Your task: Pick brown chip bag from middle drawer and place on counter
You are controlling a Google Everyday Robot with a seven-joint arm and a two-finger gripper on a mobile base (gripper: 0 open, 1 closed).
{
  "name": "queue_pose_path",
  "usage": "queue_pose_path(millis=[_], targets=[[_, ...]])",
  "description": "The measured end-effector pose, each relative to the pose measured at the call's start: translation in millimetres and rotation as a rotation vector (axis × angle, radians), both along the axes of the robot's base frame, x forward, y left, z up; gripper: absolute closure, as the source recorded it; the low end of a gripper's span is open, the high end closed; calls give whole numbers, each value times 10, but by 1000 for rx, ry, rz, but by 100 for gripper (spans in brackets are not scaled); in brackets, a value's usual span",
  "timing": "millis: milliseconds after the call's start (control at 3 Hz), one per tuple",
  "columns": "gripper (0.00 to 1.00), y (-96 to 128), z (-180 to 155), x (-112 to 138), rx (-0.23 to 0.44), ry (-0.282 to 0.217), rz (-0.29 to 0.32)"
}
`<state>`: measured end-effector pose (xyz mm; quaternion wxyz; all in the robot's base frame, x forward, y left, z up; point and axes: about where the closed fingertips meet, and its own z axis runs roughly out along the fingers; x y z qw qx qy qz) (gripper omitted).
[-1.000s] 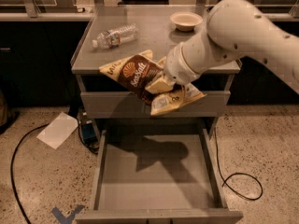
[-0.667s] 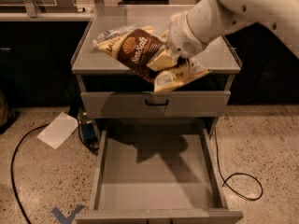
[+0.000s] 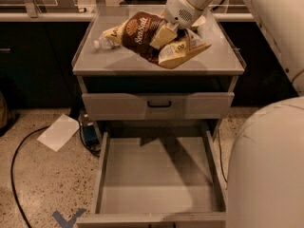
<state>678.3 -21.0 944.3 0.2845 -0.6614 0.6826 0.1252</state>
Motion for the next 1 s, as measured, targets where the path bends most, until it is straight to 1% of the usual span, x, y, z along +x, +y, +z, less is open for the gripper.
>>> queue_pose_path(millis=[333, 667, 1000], targets=[[100, 0, 0, 1, 0, 0, 0], [100, -27, -84, 357, 36, -51, -54], [100, -67, -748, 1187, 3, -54, -130]])
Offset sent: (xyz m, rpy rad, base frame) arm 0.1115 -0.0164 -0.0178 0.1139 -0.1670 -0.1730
